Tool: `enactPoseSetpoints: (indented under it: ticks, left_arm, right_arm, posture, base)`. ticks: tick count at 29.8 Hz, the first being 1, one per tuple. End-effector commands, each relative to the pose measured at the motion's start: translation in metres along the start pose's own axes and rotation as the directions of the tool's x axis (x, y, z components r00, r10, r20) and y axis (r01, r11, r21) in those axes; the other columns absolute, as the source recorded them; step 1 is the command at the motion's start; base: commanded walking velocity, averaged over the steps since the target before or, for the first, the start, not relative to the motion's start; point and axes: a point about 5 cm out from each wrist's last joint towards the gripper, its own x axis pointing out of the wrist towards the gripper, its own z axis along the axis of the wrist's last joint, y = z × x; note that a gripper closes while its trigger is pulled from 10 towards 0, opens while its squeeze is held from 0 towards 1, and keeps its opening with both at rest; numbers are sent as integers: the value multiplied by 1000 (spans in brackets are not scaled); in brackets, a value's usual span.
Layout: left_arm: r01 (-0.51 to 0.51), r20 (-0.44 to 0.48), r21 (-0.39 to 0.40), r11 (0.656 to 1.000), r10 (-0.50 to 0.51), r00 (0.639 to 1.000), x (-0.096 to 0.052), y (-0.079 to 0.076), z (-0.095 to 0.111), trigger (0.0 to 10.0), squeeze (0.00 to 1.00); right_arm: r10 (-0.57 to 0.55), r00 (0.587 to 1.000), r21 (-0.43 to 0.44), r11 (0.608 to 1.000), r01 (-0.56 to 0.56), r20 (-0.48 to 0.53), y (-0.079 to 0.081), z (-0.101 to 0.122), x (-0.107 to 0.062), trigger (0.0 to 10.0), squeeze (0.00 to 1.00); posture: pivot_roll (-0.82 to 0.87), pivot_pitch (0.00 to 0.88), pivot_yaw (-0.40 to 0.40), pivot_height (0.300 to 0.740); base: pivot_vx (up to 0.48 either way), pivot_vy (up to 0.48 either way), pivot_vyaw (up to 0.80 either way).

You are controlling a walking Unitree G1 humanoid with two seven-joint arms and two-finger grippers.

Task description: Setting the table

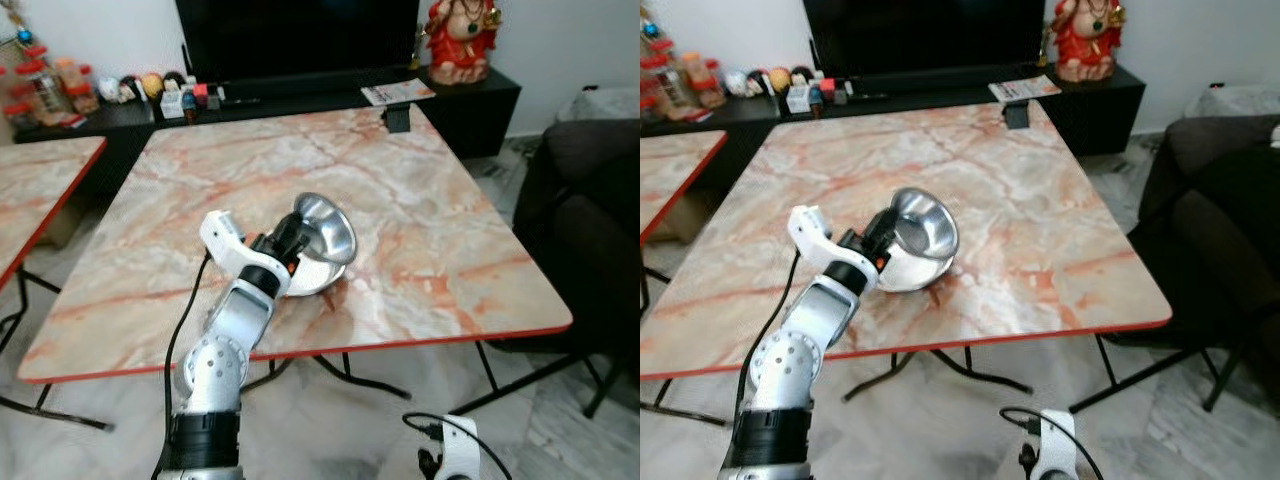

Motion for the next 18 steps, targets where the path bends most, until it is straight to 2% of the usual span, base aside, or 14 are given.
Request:
enactPoseSetpoints:
  ticks: [1,9,18]
  left_arm:
    - [0,31,-30,1000,1,1000,1,-2,1,10000,0]
    - [-1,38,-30,1000,2,999,0,-2,1,10000,0]
    - [-5,40,-28,1000,6,999,-1,0,2,10000,0]
  right_arm:
    - [11,1000,9,1000,-11,10,5,4,1,10000,0]
    - [20,1000,-25,999,-20,8,6,3,1,10000,0]
    - [18,1000,-8,1000,-18,9,7,3,1,10000,0]
  posture:
    - [61,0,48,732]
    - [63,0,46,732]
    - [67,0,46,732]
  base:
    - [266,0,0]
    - [266,0,0]
    - [266,0,0]
